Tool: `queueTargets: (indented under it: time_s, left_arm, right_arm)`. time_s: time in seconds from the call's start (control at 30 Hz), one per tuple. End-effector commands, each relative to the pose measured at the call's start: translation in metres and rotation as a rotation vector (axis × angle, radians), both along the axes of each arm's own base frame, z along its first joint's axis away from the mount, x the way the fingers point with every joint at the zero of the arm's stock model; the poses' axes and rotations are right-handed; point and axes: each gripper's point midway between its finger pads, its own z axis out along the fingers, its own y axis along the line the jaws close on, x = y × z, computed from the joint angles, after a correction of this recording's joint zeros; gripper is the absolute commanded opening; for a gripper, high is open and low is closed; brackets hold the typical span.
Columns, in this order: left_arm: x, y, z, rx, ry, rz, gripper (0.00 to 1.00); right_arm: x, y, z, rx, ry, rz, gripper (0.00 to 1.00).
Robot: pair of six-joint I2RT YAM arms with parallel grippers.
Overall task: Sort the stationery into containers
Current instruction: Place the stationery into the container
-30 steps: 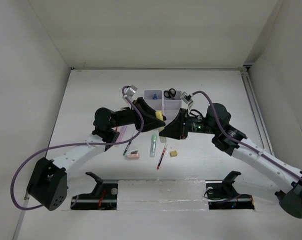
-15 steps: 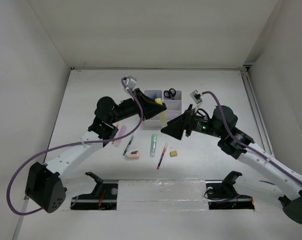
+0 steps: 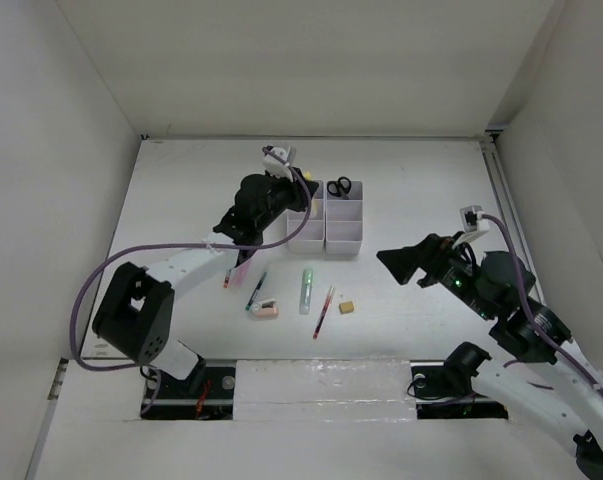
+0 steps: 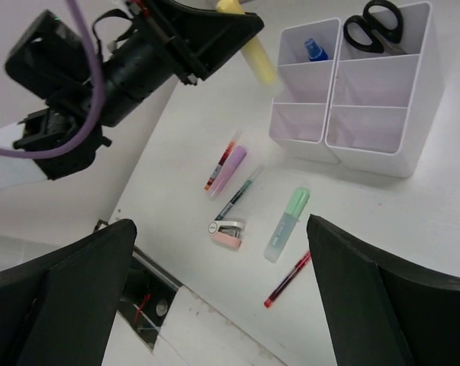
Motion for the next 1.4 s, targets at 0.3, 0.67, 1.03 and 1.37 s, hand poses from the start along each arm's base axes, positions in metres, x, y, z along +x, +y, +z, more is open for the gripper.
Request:
queueTargets:
  time_s: [0.3,0.67,1.03,1.37]
  left_arm:
    - [0.041,0.015,0.009,-0.028,-0.18,0.182,0.0]
    - [0.054,0.003,-0.032,0.0,-0.13,0.187,0.0]
    - [0.047,-0.009,-0.045,0.022,-0.138,0.203,0.0]
    - [0.048,-0.007,-0.056,0.03,-0.1,0.221,0.17]
  right_arm:
    - [-0.022,-0.021,-0.013,-0.035,0.003,-0.001,1.0]
    - [-0.028,-0.021,-0.008,-0.027,-0.015,0.023,1.0]
    - [-0.031,-0.017,-0.01,-0.038,-0.024,0.055,1.0]
    - [-0.033,-0.015,-0.01,-0.043,-0.029,0.075,1.0]
